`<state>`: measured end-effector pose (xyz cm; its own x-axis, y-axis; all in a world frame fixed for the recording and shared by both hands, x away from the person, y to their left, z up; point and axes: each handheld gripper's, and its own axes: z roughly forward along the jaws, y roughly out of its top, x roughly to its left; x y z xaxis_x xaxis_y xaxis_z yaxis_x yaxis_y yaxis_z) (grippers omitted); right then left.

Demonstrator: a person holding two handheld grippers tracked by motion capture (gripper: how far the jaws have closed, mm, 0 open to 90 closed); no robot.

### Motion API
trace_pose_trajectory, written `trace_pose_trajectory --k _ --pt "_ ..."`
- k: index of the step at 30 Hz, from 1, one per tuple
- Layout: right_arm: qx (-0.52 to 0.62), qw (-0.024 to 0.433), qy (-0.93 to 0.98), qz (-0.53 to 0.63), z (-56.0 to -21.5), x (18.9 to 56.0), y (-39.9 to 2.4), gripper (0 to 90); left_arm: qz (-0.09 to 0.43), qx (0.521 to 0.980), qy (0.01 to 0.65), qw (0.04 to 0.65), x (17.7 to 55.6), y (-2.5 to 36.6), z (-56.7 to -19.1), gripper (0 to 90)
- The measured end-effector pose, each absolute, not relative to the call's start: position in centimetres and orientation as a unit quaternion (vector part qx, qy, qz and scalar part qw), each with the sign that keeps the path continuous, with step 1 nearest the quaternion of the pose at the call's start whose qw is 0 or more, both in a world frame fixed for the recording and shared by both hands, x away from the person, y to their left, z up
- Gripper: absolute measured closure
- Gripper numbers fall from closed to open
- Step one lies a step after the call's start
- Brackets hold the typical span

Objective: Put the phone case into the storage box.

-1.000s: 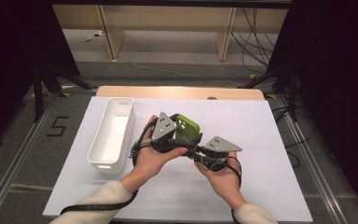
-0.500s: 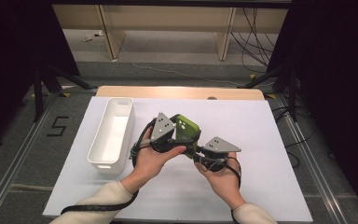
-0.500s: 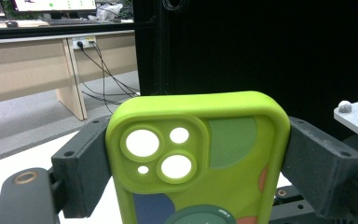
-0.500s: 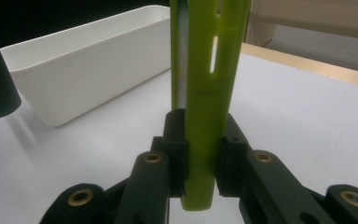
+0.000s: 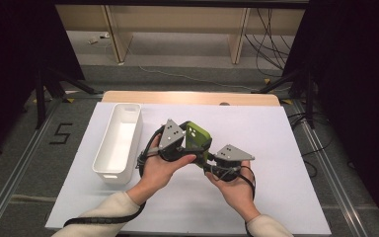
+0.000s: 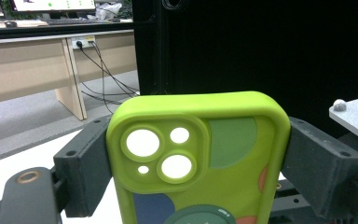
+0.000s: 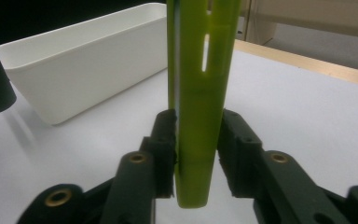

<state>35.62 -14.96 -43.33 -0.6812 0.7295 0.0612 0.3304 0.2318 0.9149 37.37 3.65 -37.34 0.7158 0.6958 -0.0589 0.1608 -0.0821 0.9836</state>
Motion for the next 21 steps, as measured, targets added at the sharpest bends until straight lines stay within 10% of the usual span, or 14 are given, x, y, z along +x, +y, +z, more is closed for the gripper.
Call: trace_pose_trajectory --k 10,21 --pt "0.332 0.192 0.765 0.518 -43.5 35.7 -14.8 19.5 0.230 0.696 0.308 0.606 37.7 4.7 -36.9 16.0" --pt "0.301 0.189 0.777 0.520 -43.4 35.4 -15.4 9.4 0.240 0.693 0.315 0.603 37.9 6.2 -36.7 16.0"
